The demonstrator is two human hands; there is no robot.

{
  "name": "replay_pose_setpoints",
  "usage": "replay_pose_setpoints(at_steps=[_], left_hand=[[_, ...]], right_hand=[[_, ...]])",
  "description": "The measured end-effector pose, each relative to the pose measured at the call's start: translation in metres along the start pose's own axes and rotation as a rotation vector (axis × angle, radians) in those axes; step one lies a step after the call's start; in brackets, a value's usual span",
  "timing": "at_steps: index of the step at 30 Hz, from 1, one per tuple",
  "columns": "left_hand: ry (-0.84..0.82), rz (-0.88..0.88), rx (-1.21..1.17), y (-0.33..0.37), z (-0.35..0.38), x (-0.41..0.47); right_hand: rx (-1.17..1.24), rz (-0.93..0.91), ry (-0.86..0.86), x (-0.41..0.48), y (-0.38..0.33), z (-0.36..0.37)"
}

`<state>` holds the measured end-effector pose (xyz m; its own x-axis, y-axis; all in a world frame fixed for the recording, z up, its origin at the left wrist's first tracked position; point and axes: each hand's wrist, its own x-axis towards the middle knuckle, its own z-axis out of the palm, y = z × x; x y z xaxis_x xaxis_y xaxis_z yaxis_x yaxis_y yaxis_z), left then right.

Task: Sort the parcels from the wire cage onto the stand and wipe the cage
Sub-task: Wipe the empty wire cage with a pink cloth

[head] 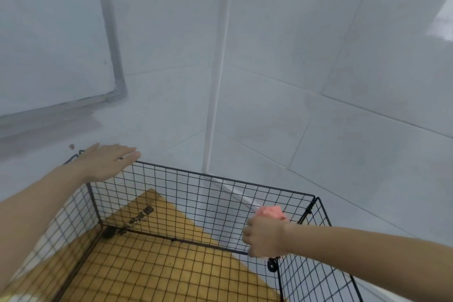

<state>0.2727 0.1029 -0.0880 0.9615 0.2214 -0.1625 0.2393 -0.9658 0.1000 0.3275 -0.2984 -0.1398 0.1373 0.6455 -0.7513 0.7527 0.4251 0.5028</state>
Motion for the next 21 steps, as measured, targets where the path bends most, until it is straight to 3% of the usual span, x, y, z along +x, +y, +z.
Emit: replay_pose_setpoints(at_steps=[6, 12, 18, 21], left_hand=[[0.083, -0.081, 0.038, -0.015, -0.010, -0.001], [0.023, -0.074, -0.227, -0.031, -0.014, -0.009], [-0.023, -0.086, -0.582, -0.035, -0.015, -0.017], [-0.055, -0.044, -0.629, -0.031, -0.020, -0.017]], right_hand=[[-0.232, -0.138, 0.412, 0.072, 0.026, -0.097], [-0.437, -0.098, 0.634, 0.149, 0.071, -0.194], [-0.342, 0.013, 0.597, 0.190, 0.121, -0.227], [-0.412, 0.131, 0.598, 0.197, 0.133, -0.226]])
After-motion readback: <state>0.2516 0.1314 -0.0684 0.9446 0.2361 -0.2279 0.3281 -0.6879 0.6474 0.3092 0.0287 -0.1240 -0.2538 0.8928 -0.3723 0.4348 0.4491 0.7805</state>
